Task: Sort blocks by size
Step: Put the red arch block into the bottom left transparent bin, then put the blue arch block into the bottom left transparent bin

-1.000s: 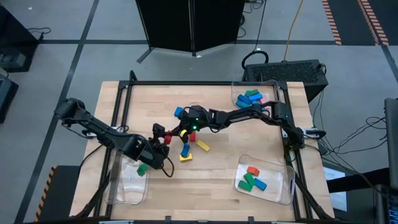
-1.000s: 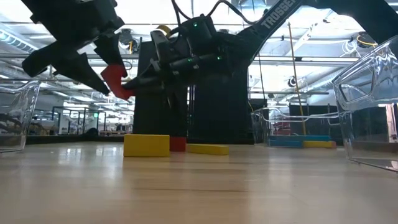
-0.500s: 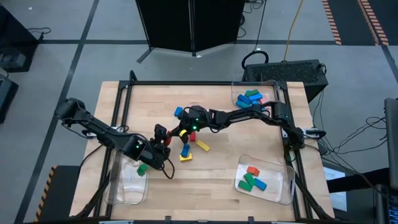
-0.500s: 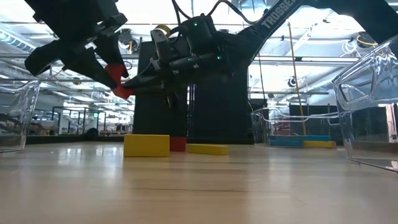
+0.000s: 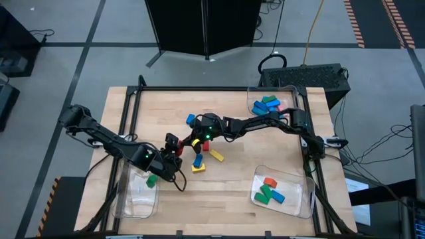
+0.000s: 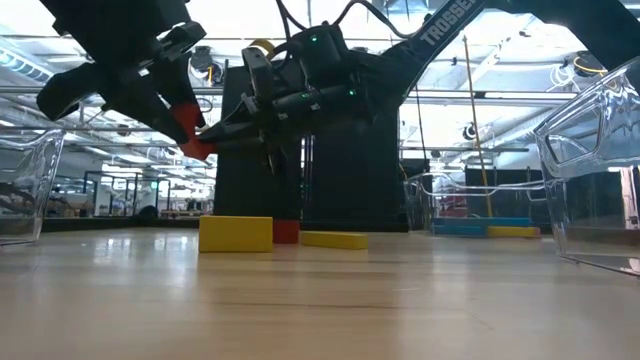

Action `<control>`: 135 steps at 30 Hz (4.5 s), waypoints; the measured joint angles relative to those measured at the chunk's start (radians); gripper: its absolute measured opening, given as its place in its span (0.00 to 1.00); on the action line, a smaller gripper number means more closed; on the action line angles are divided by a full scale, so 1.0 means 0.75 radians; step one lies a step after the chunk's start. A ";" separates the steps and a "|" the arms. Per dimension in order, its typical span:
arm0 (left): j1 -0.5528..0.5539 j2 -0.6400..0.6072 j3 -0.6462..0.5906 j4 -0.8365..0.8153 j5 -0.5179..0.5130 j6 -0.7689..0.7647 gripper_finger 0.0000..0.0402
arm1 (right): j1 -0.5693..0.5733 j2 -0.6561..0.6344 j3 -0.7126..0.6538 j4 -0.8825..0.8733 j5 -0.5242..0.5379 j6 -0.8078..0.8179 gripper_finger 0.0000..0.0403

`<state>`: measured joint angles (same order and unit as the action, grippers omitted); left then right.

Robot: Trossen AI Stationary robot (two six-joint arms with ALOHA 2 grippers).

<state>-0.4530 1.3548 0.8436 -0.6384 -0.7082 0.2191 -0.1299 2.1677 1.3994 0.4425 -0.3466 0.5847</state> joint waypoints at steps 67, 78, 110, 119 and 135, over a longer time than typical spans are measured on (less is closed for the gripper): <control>-0.001 -0.554 0.101 -0.710 0.638 -0.913 0.33 | -0.025 -0.157 0.000 -0.557 0.182 -0.433 0.29; -0.114 -0.546 0.101 -0.696 0.805 -1.054 0.33 | -0.026 -0.156 0.000 -0.558 0.182 -0.452 0.29; -0.394 -0.322 -0.088 -0.288 0.846 -1.390 0.33 | -0.085 -0.155 0.000 -0.577 0.095 -0.493 0.29; -0.439 -0.254 -0.088 -0.295 0.813 -1.403 0.41 | -0.084 -0.155 0.000 -0.577 0.070 -0.512 0.29; -0.439 -0.271 -0.087 -0.662 0.865 -1.544 0.69 | -0.085 -0.153 0.000 -0.714 0.357 -0.778 0.29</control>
<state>-0.7822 1.1518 0.7780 -1.1349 -0.0593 -0.9389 -0.1934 2.0529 1.3994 -0.0929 -0.0786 0.0015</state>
